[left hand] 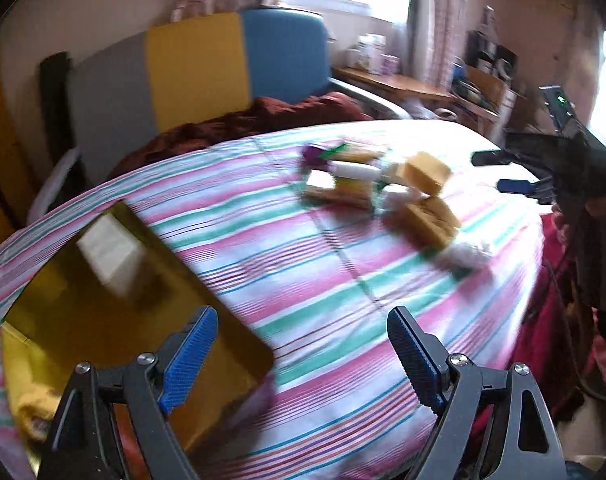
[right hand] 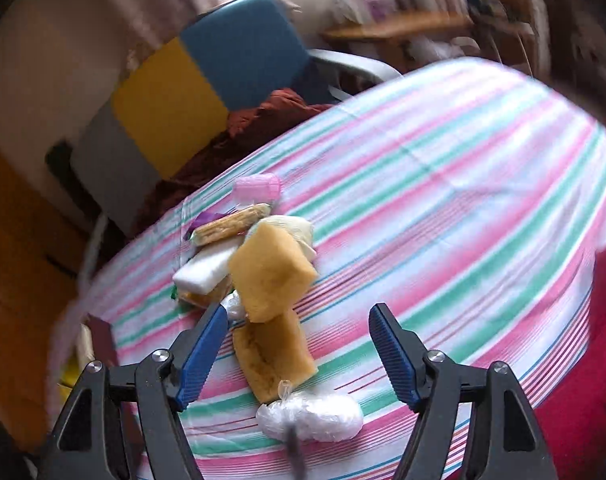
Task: Organize objects
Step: 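Move both grippers back to the pile and grasp the yellow sponge with left gripper, then grasp the plastic-wrapped cotton balls with right gripper while left gripper holds the sponge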
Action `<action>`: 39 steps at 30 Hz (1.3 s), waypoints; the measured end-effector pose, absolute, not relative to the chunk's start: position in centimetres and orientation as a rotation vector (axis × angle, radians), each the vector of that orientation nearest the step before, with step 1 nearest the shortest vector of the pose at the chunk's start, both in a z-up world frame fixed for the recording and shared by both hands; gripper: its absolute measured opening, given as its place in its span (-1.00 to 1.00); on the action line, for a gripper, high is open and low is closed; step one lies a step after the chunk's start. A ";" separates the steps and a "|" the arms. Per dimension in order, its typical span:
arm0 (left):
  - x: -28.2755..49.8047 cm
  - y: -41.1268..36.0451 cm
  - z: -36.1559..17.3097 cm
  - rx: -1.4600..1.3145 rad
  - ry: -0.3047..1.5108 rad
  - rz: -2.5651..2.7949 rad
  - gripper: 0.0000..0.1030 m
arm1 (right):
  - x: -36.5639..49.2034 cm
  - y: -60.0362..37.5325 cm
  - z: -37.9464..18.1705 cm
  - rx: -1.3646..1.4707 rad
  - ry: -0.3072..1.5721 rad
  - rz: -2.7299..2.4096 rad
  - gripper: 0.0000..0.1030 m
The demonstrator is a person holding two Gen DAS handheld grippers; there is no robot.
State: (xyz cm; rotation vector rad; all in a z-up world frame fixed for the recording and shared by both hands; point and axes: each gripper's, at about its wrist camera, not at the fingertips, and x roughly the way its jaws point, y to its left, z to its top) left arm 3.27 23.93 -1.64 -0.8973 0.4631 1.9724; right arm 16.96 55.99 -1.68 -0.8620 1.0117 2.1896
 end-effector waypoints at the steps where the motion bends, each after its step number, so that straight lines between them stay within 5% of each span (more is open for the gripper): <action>1: 3.5 24.8 -1.9 -0.898 0.472 1.950 0.69 | 17.5 56.3 -1.7 -0.825 1.037 2.184 0.46; 34: 3.0 48.0 -7.6 -1.240 0.392 1.715 0.77 | 19.8 57.8 -1.7 -0.633 1.234 2.267 0.48; 37: 3.1 47.9 -8.8 -1.261 0.433 1.689 0.36 | 19.9 57.8 -1.7 -0.630 1.236 2.267 0.48; 39: 3.4 47.0 -8.7 -1.208 0.438 1.676 0.29 | 19.9 57.9 -1.7 -0.636 1.237 2.262 0.48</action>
